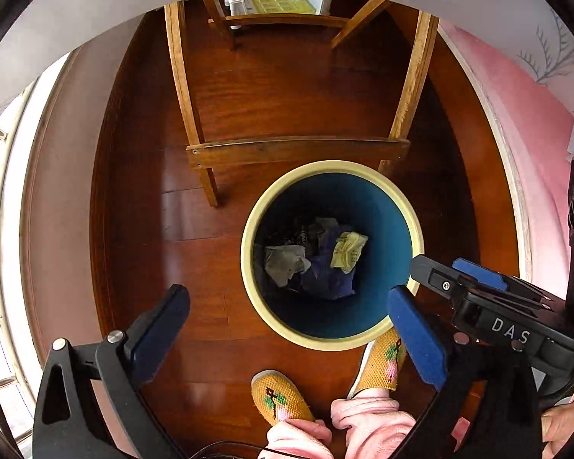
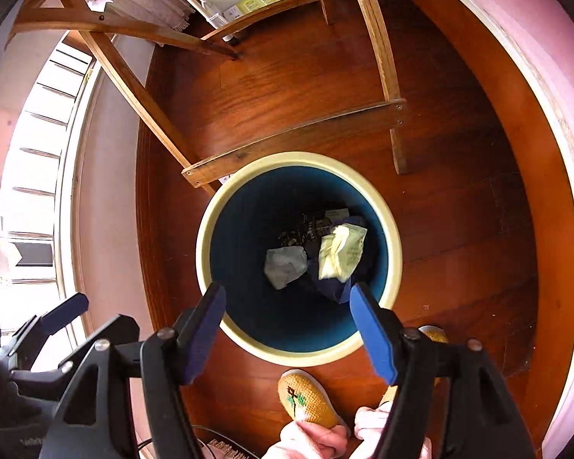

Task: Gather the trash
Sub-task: 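Carry both papers over the bin and open both tools to drop them, then raise both tools back toward the table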

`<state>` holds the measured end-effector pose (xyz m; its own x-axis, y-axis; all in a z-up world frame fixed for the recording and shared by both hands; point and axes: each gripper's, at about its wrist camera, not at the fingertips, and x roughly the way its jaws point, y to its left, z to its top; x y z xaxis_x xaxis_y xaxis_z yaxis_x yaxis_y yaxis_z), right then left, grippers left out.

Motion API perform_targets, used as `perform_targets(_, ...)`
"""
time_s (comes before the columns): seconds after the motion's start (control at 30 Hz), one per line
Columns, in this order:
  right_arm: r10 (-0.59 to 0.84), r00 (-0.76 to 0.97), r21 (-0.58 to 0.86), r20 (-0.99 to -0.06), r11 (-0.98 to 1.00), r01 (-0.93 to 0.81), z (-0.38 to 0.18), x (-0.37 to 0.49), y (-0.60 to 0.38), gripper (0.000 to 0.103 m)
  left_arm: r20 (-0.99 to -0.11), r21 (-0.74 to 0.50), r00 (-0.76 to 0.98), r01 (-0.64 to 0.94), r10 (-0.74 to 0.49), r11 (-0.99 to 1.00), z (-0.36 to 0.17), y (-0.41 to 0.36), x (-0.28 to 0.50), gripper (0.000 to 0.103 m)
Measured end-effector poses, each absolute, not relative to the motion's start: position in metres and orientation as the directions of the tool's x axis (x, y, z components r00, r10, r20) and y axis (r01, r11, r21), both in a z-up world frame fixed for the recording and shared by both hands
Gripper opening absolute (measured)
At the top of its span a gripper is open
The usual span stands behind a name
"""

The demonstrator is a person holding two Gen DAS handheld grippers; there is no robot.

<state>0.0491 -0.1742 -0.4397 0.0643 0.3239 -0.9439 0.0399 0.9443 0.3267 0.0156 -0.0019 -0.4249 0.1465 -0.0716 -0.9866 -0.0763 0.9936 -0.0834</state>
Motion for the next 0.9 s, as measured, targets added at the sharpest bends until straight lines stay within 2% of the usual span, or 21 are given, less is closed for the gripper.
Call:
perform_targets(0.23,0.331,0.087,0.337,-0.94,0.939,0.073,-0.42,0.048,-0.182,0.068,-0.977,-0.084,0.204,-0.071,-0.068,0.994,-0.391,0.002,0.013,0.102)
perform_targets(0.4,0.352,0.102,0.361,-0.93,0.929,0.083,-0.384,0.044,-0.188,0.068,-0.971,-0.093,0.225,-0.069,-0.076,0.993,-0.349,0.0,0.01,0.102)
perform_targets(0.63,0.399,0.134,0.412,-0.907,0.907,0.092,-0.308,0.034,-0.191,0.068,-0.945,-0.127,0.309,-0.032,-0.111,0.991,-0.253,-0.005,0.006,0.102)
perform_targets(0.9,0.415,0.236,0.435,-0.879,0.899,0.041,-0.193,0.012,-0.196,0.068,-0.896,-0.15,0.417,0.034,-0.151,0.988,-0.134,-0.01,-0.001,0.102)
